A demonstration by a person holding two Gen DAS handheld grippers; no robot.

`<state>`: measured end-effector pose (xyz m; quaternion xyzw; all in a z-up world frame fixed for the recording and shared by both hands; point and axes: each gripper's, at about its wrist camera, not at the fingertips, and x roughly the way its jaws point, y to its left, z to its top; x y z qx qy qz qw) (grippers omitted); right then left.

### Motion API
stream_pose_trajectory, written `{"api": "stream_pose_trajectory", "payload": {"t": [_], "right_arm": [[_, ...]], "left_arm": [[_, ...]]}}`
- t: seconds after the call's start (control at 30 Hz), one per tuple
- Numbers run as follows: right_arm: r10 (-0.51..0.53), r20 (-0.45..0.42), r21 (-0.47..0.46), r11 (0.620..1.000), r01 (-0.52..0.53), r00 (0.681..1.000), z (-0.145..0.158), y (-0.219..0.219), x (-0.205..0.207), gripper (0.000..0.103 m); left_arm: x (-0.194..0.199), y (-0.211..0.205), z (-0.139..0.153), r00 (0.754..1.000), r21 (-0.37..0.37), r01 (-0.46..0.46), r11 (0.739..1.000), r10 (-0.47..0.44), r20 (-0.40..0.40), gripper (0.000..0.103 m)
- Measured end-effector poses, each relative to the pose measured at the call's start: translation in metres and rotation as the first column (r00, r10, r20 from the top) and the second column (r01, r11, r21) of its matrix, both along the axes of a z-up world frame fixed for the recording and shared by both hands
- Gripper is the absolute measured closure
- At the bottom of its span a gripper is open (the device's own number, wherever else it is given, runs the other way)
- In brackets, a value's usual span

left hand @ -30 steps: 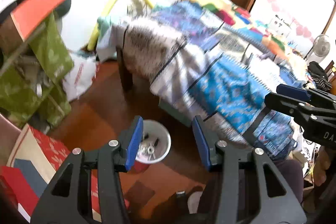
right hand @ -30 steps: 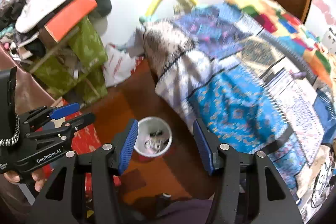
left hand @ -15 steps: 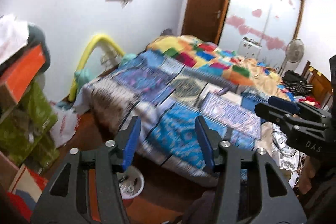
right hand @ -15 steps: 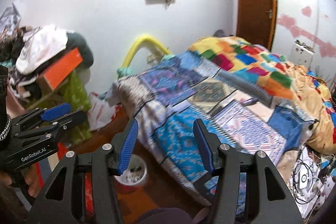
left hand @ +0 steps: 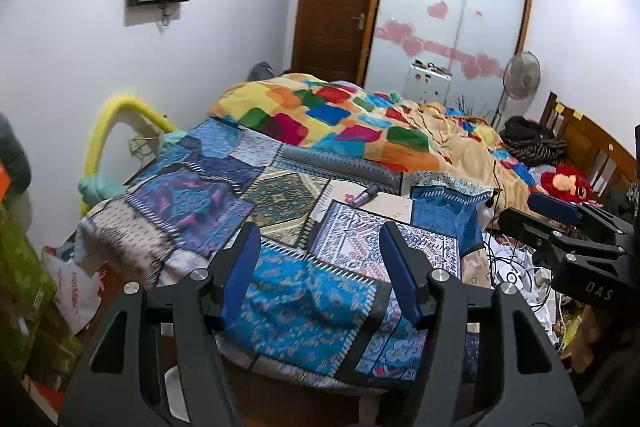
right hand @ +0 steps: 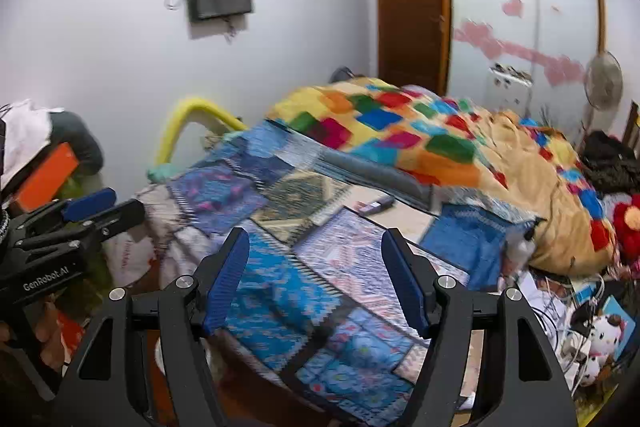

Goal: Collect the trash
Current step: 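Move both open tools back over the items on the bed, then grasp the purple-and-black spray can with the right tool while the left tool grasps the pink toy figure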

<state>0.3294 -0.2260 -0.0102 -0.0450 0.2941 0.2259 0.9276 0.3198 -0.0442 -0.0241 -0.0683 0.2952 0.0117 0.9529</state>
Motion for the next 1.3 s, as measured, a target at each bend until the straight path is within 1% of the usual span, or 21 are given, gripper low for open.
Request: {"api": "stream_pose_trajectory", "payload": {"t": [0.23,0.43,0.53,0.63,0.87,1.0,1.13,1.3], "right_arm": [[-0.103,-0.064,-0.009,0.995,0.102,0.993,-0.027,-0.032,0.053,0.038],[-0.171,-0.170,0.000,0.985,0.174,0.970,-0.067,-0.045,0.109,0.038],[-0.193,-0.203,-0.021,0.981,0.193,0.960,-0.085,-0.041,0.135,0.038],[-0.198,-0.239,-0.018,0.980,0.199,0.951,-0.101,-0.038,0.157,0.038],[-0.177,-0.350,0.027,0.980,0.199,0.920,-0.145,-0.031,0.212,0.038],[-0.201,-0.386,0.058,0.969,0.241,0.900,-0.163,-0.027,0.240,0.038],[-0.209,-0.425,0.081,0.960,0.267,0.881,-0.179,-0.018,0.267,0.038],[-0.233,-0.474,0.087,0.947,0.309,0.849,-0.196,-0.004,0.300,0.038]], "left_arm": [[0.072,-0.015,-0.035,0.996,-0.025,0.051,0.998,-0.053,-0.076,0.042],[0.126,-0.020,-0.074,0.989,-0.030,0.075,0.997,-0.078,-0.126,0.042],[0.153,-0.023,-0.096,0.984,-0.026,0.085,0.996,-0.088,-0.155,0.042],[0.174,-0.024,-0.113,0.981,-0.018,0.088,0.996,-0.090,-0.173,0.042],[0.222,-0.022,-0.160,0.970,-0.028,0.091,0.995,-0.095,-0.224,0.042],[0.246,-0.021,-0.184,0.966,-0.020,0.087,0.996,-0.089,-0.242,0.042],[0.268,-0.019,-0.201,0.963,-0.010,0.074,0.997,-0.074,-0.258,0.042],[0.284,-0.013,-0.212,0.965,-0.005,0.046,0.999,-0.046,-0.257,0.042]]}}
